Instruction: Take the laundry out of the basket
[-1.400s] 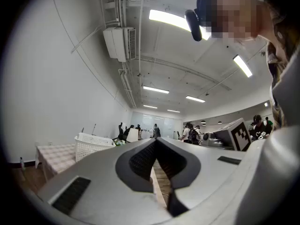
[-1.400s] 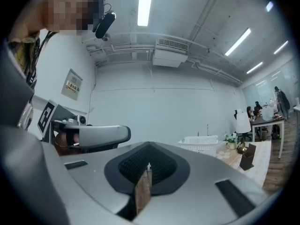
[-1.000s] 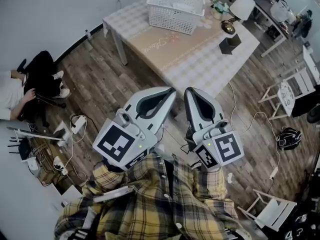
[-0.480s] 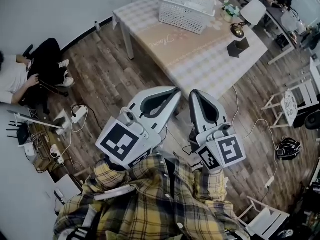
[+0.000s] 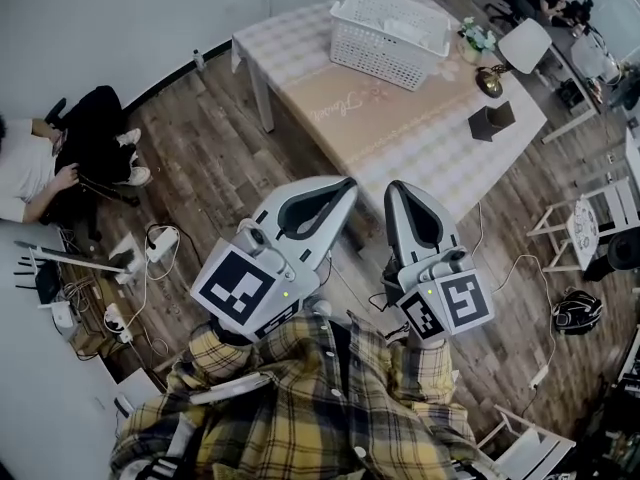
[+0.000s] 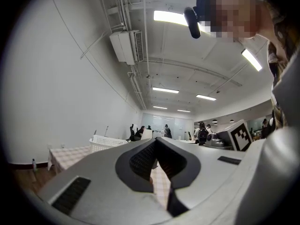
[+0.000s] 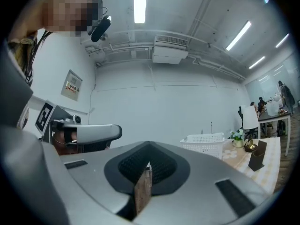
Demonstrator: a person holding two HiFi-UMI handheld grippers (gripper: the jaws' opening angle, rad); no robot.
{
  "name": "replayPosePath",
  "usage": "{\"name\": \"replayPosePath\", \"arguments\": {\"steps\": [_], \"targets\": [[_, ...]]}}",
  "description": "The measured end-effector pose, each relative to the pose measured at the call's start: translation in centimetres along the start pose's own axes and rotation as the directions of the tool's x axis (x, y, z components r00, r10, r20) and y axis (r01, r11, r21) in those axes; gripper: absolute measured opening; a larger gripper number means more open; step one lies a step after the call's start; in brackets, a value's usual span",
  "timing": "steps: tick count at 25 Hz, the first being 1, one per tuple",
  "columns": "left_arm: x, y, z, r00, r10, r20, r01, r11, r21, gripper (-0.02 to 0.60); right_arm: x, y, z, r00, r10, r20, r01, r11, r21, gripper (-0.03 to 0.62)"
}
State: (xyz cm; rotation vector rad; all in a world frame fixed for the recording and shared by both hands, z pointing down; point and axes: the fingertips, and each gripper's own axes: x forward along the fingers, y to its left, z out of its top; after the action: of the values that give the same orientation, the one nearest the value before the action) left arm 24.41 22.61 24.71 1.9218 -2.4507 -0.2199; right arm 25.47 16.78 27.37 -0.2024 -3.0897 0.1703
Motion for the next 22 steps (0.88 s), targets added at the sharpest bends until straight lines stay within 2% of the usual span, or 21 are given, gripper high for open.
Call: {"name": "replayPosePath", "arguments": {"steps": [14,22], "targets": [[3.1,18.6,1.7,0.999,-0.024,-0.042,0.024,1.0,-0.001,0.011,17.6,-2.4,1.1,0.996,-0.085,0.004,0.085,0.996,0.012,-0.002],[3.7,25.2,1.5,0.996,-0.063,-0.06,0.062,0.998,-0.013,0.012,23.0,-3.4,0.5,0.985,-0.171,-0.004,0.171,0.985,0.025,-0.002]]}}
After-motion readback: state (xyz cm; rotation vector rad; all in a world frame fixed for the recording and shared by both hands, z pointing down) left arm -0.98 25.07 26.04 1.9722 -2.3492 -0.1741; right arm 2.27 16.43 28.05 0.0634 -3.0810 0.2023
